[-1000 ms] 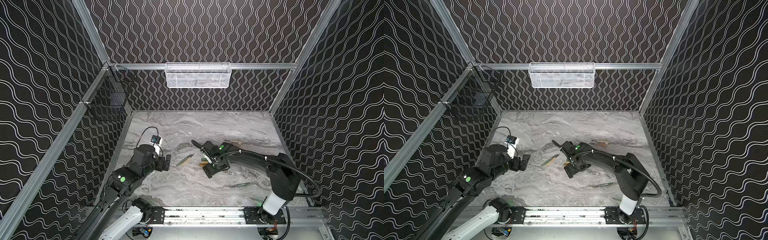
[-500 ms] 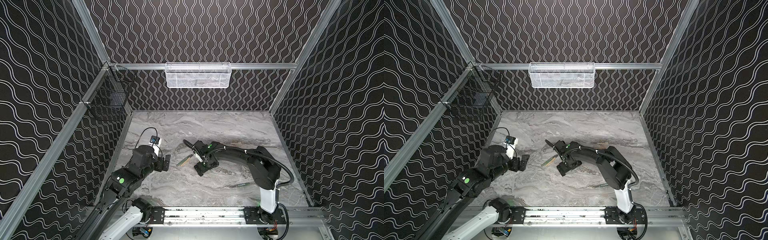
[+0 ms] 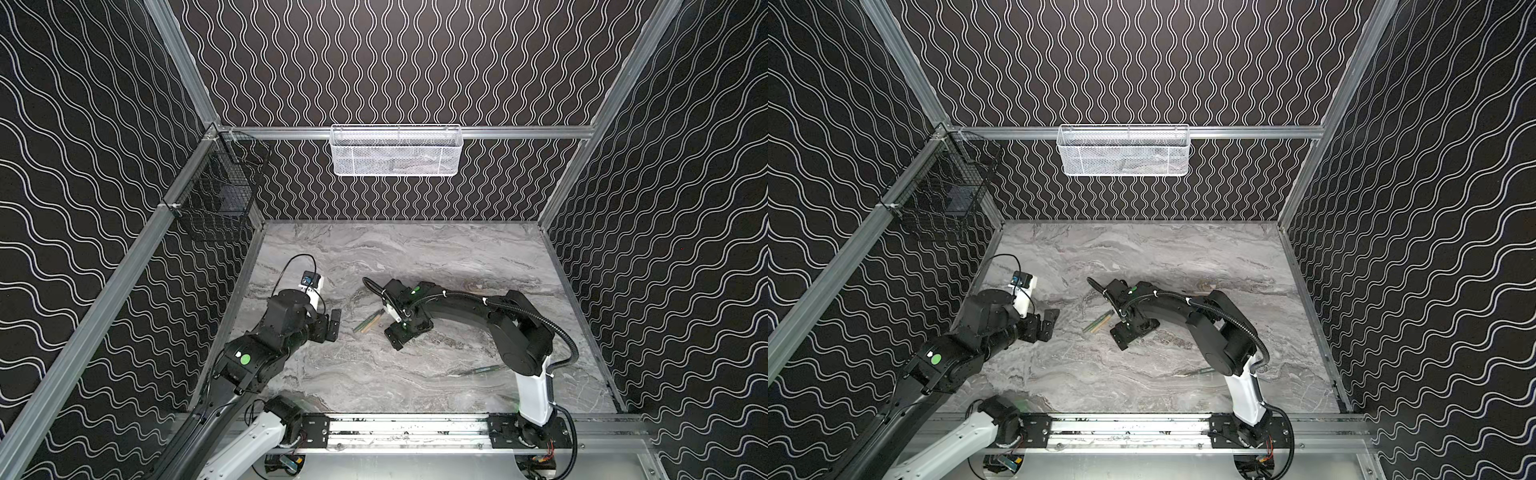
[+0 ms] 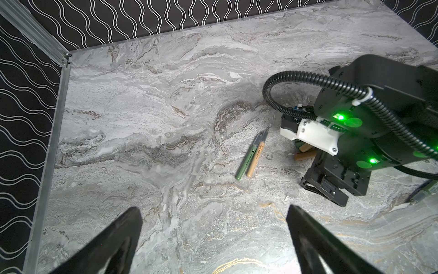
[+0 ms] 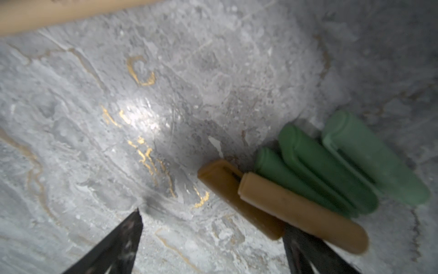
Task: Insert the pens into the pen caps
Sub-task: 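Grasp a tan pen cap with the right gripper and lift it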
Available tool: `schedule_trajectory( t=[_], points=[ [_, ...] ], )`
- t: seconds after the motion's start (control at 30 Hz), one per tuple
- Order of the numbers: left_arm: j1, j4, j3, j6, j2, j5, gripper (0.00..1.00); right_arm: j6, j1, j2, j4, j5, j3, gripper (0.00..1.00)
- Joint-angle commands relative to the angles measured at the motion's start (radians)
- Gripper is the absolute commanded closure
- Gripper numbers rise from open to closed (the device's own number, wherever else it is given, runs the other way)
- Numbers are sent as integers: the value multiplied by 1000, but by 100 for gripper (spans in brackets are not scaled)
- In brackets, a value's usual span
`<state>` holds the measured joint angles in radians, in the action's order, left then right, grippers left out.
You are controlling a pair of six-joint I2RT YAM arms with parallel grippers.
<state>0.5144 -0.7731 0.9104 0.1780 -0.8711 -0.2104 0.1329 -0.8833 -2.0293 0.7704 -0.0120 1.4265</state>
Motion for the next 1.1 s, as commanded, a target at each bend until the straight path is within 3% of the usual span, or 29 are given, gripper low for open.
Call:
schedule_trajectory(
  t=[0.0, 0.23, 0.47, 1.07],
  points=[
    [1, 20, 4, -6, -2, -7, 1, -38, -2, -13, -12, -45, 4, 8],
    [1, 20, 4, -6, -7, -6, 1, -89, -30, 33, 2, -116, -16, 14],
    [1, 21, 4, -7, -11, -5, 1, -86, -33, 39, -13, -75, -43, 18],
    [-1, 20, 4, -6, -11, -6, 1, -58, -37, -12, -13, -47, -11, 59]
  ],
)
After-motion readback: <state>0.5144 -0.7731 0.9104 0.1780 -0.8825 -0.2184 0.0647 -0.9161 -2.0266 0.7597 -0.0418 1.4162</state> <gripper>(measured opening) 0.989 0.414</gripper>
